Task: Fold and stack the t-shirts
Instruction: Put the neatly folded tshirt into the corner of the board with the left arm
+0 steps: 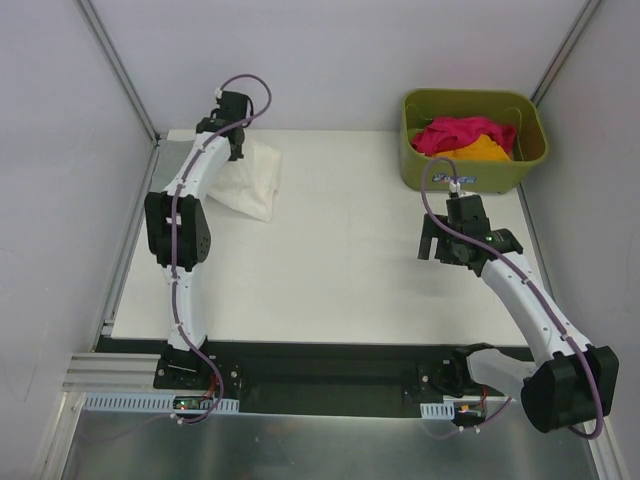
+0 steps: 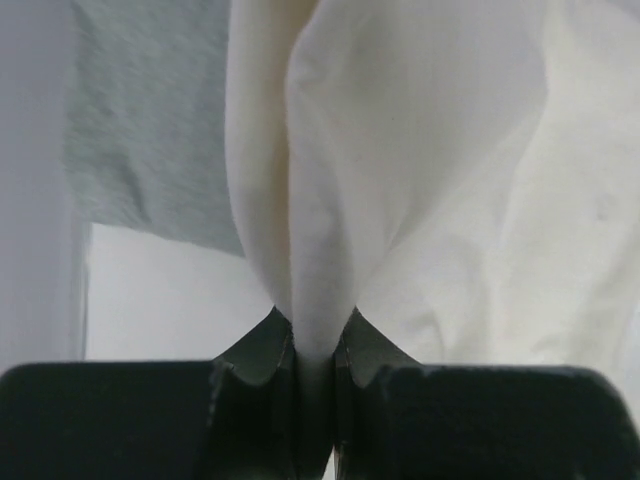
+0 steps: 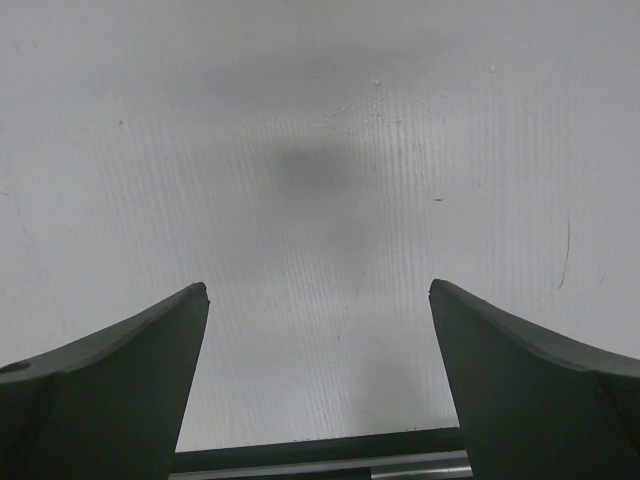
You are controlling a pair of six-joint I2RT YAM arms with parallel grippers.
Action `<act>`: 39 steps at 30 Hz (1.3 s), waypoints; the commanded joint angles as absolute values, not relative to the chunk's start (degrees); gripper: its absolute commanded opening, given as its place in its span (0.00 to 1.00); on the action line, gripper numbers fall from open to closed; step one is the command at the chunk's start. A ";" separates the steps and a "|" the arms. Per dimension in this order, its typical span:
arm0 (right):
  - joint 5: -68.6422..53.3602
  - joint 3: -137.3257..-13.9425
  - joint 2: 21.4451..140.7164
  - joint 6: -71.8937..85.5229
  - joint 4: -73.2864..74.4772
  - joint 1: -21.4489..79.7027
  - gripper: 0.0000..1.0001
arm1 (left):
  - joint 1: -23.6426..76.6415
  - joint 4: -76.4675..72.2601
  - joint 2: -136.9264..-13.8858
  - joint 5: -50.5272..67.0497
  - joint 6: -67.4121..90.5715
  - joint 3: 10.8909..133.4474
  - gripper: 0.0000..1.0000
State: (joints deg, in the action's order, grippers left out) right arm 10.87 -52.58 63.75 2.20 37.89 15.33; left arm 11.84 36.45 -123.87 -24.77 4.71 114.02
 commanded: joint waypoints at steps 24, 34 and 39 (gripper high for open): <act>12.66 -56.78 67.68 5.27 40.34 15.03 0.97 | -3.08 30.24 -124.55 -9.41 -10.64 137.11 0.00; 12.57 -56.60 67.94 5.71 39.64 15.12 0.97 | -3.08 28.13 -123.14 -6.51 -8.70 135.71 0.00; 13.01 -56.51 68.38 5.98 39.46 15.12 0.97 | -3.08 22.78 -123.22 -11.14 -9.40 132.72 0.00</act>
State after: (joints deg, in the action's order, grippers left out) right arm 12.21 -54.41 68.14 4.95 39.48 15.33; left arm -3.05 31.79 -127.37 -8.01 -9.67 133.40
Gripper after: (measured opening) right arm 0.966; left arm 0.074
